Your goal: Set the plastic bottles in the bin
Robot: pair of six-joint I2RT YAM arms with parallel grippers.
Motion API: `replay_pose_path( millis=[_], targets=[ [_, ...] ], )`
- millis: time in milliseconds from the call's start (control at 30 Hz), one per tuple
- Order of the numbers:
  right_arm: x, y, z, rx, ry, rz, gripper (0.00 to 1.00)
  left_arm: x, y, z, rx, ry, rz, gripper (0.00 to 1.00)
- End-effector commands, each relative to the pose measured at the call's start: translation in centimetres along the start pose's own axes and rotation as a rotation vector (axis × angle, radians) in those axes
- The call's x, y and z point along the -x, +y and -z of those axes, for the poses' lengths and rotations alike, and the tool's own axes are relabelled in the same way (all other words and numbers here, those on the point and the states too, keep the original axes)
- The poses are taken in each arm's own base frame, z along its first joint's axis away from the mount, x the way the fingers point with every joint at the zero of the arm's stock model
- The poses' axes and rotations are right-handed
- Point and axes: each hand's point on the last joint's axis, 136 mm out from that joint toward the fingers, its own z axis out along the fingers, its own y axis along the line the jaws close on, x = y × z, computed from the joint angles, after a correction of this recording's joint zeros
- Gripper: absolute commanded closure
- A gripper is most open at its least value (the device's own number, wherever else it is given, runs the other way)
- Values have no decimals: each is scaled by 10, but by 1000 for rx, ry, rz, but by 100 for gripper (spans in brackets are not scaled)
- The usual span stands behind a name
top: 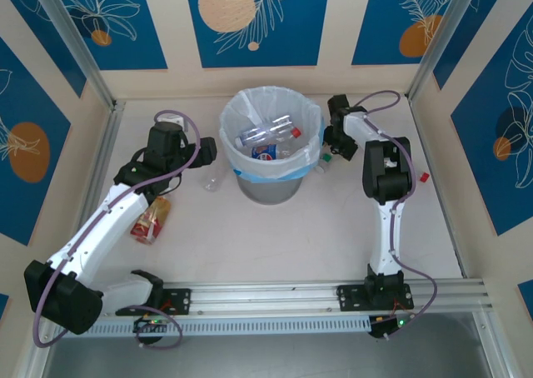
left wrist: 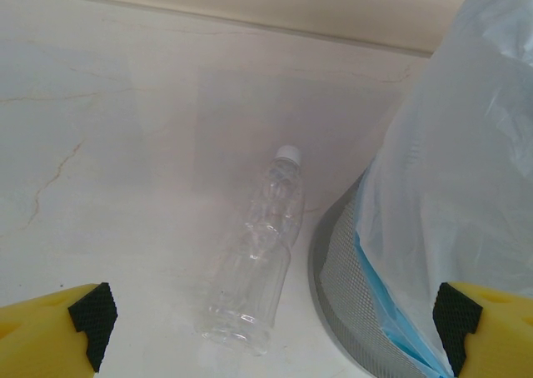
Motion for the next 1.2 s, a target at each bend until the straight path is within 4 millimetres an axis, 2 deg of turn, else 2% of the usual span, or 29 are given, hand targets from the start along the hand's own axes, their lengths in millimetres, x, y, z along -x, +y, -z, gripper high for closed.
replay_pose_path(
  millis=[0,167,333,667,733,900,1067,1167],
  targets=[
    [-13,-4,10,2,12,121,26,1,6,-1,12,-9,15,1],
    [-30,-21,20,-18,16,170,34,1,3,-3,-1,-10,25,1],
    [-50,-39,35,-17,9,188,34,0,1,-5,-12,-7,42,1],
    [-120,-75,45,-61,100,254,33,-3,2,-5,-17,-4,57,1],
    [-128,-80,50,-64,91,255,33,-2,2,-4,-15,-7,58,1],
    [-127,-79,80,-1,10,244,36,-1,2,-5,-15,-11,64,1],
    [-109,-78,120,63,-147,203,37,-1,7,-6,4,-28,93,1],
    [-97,-70,147,155,-255,178,37,0,12,-5,24,-51,114,1]
  ],
)
